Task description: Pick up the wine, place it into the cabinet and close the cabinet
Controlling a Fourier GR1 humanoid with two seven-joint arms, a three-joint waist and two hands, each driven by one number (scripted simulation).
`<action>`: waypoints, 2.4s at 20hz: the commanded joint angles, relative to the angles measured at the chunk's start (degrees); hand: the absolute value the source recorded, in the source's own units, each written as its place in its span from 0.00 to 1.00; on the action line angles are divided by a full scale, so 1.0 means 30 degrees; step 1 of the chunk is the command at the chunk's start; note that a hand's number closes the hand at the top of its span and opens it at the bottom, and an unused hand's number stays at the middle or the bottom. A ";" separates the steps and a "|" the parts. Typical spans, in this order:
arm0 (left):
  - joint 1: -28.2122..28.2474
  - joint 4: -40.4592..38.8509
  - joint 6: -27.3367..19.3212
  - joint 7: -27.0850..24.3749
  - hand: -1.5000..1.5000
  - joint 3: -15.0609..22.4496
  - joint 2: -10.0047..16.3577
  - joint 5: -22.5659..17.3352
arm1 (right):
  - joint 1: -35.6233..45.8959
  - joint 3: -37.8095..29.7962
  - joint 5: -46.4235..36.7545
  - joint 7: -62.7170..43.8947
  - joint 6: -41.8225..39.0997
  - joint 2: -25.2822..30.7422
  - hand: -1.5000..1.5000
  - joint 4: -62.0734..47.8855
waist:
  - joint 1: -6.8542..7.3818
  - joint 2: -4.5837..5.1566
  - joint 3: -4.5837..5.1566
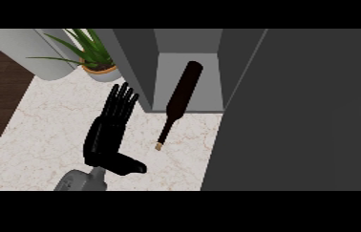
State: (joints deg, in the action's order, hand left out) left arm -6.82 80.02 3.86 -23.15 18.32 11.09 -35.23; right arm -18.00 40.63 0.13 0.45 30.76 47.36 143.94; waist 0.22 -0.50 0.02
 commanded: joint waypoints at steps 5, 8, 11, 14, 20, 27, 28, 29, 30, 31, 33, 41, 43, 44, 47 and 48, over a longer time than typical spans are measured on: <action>0.1679 0.2178 0.0838 -0.0149 0.00 -0.1558 0.2383 -0.0338 | -0.0059 0.1653 0.2076 -0.0890 -0.3709 0.2325 1.00 0.4290 | 0.0262 0.0056 -0.0001; 0.1890 0.1734 0.1967 -0.0068 0.00 -0.2935 0.3556 -0.1263 | -0.0388 0.3080 0.1065 -0.0703 -0.3808 0.2003 1.00 0.4422 | -0.0085 0.0030 0.0026; 0.2815 0.0852 0.2870 -0.1240 0.00 -0.3278 0.3560 -0.1117 | 0.0596 0.3671 0.0313 -0.1542 -0.3773 0.1145 1.00 0.4197 | -0.0029 0.0102 0.0065; 0.2458 0.1268 0.3182 -0.0299 0.00 -0.3919 0.4387 -0.1635 | 0.1414 0.3299 0.0748 -0.1933 -0.3682 0.0395 1.00 0.3981 | 0.0068 0.0138 0.0050; 0.2052 0.2082 0.3689 0.1326 0.00 -0.5222 0.5721 -0.3268 | 0.2924 0.3638 0.0616 -0.2978 -0.3863 -0.0562 1.00 0.3576 | 0.0336 0.0161 0.0075; 0.2407 0.0810 0.5287 0.0724 0.00 -0.5750 0.6099 -0.3435 | 0.3949 0.3995 0.1217 -0.3217 -0.4144 -0.2032 1.00 0.2643 | 0.0504 0.0245 0.0105; 0.2447 0.1040 0.5664 0.1339 0.00 -0.6089 0.6665 -0.4124 | 0.4140 0.4052 0.1092 -0.3272 -0.4147 -0.2312 1.00 0.2252 | 0.0621 0.0220 0.0099; 0.2539 0.0885 0.5966 0.0681 0.00 -0.6094 0.6530 -0.3737 | 0.4185 0.3884 0.1339 -0.3199 -0.4127 -0.2508 1.00 0.2353 | 0.0610 0.0230 0.0107; 0.1975 0.0714 0.5974 0.1213 0.00 -0.5963 0.6453 -0.4116 | 0.4607 0.4010 0.1410 -0.3530 -0.4440 -0.2679 1.00 0.2057 | 0.0600 0.0290 0.0123; 0.2539 0.1364 0.5534 0.1095 0.00 -0.5930 0.6509 -0.3712 | 0.4719 0.3801 0.1516 -0.3896 -0.4379 -0.2753 1.00 0.2201 | 0.0912 0.0230 0.0125; 0.1900 0.0370 0.6140 0.1402 0.00 -0.6479 0.6930 -0.4391 | 0.5522 0.3617 0.1675 -0.3582 -0.4610 -0.3657 1.00 0.0971 | 0.0917 0.0372 0.0127; 0.1285 0.0455 0.6547 0.2014 0.00 -0.6517 0.7412 -0.4573 | 0.8925 0.1959 0.2782 -0.6621 -0.4850 -0.6040 1.00 -0.0735 | 0.1636 0.0422 0.0175; 0.1487 0.0067 0.6551 0.1519 0.00 -0.6229 0.6767 -0.4195 | 1.0699 0.1670 0.2783 -0.7543 -0.4759 -0.7260 1.00 -0.1923 | 0.1603 0.0405 0.0190; 0.1031 -0.0093 0.6407 0.1542 0.00 -0.6474 0.6887 -0.4234 | 1.1798 0.1451 0.2849 -0.8172 -0.4807 -0.7871 1.00 -0.2683 | 0.1528 0.0405 0.0187; 0.1340 -0.0899 0.6989 0.1090 0.00 -0.6559 0.6918 -0.3810 | 1.5262 0.0877 0.2671 -1.0005 -0.4134 -1.0584 1.00 -0.5044 | 0.1298 0.0359 0.0188; 0.1202 -0.0730 0.7011 0.1370 0.00 -0.6724 0.7118 -0.4103 | 1.6282 0.1092 0.2335 -1.0206 -0.3750 -1.1894 1.00 -0.6492 | 0.1206 0.0296 0.0149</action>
State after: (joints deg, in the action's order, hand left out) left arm -2.88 79.18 24.14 -18.62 -1.41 32.41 -47.92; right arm 20.28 43.11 6.73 -24.89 17.25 22.13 132.08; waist 4.35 0.54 0.52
